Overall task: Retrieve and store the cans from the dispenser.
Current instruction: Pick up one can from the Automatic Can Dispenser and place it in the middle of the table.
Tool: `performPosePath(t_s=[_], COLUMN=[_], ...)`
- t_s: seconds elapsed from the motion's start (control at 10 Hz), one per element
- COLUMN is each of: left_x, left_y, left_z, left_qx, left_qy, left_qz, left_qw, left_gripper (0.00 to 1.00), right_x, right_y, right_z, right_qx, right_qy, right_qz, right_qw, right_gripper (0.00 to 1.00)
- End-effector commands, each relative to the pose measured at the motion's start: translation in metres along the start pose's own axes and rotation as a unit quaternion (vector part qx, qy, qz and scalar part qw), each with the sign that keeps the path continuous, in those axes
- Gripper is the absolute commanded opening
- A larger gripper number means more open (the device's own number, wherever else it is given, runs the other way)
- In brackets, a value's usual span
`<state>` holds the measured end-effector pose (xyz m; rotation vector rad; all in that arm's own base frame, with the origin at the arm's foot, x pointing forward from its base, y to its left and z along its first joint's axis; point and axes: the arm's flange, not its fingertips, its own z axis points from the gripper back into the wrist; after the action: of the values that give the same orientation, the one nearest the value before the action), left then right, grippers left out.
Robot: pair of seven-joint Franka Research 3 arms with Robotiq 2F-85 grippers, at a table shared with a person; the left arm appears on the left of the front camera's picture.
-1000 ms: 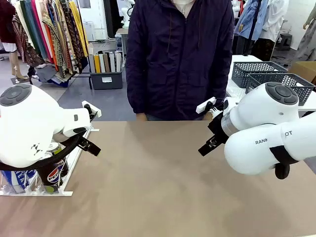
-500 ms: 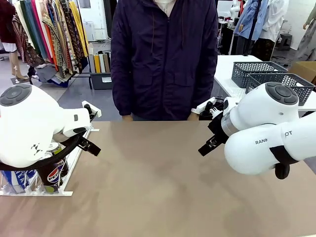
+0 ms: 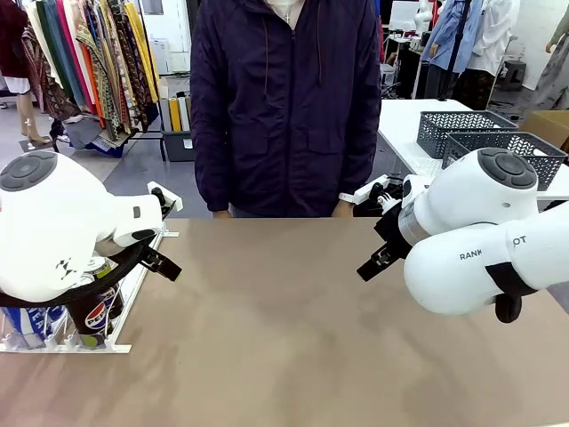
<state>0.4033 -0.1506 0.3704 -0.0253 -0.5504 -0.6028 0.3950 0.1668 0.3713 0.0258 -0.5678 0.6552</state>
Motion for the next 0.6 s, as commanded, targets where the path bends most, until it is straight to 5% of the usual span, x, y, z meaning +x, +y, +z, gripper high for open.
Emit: performPosePath(t_s=[0.0,0.3,0.5], left_x=[0.000,0.000,0.007], left_y=[0.000,0.000,-0.010], left_z=[0.000,0.000,0.029], left_qx=[0.000,0.000,-0.099], left_qy=[0.000,0.000,0.035], left_qz=[0.000,0.000,-0.001], left_qw=[1.000,1.000,0.994], left_gripper=[1.00,1.00,1.00], right_x=[0.000,0.000,0.004], right_y=[0.000,0.000,-0.008], right_z=[0.000,0.000,0.014], right_qx=[0.000,0.000,0.073], right_qy=[0.000,0.000,0.022], right_qz=[0.000,0.000,-0.075], right_qw=[1.000,1.000,0.994], right_gripper=[1.00,1.00,1.00])
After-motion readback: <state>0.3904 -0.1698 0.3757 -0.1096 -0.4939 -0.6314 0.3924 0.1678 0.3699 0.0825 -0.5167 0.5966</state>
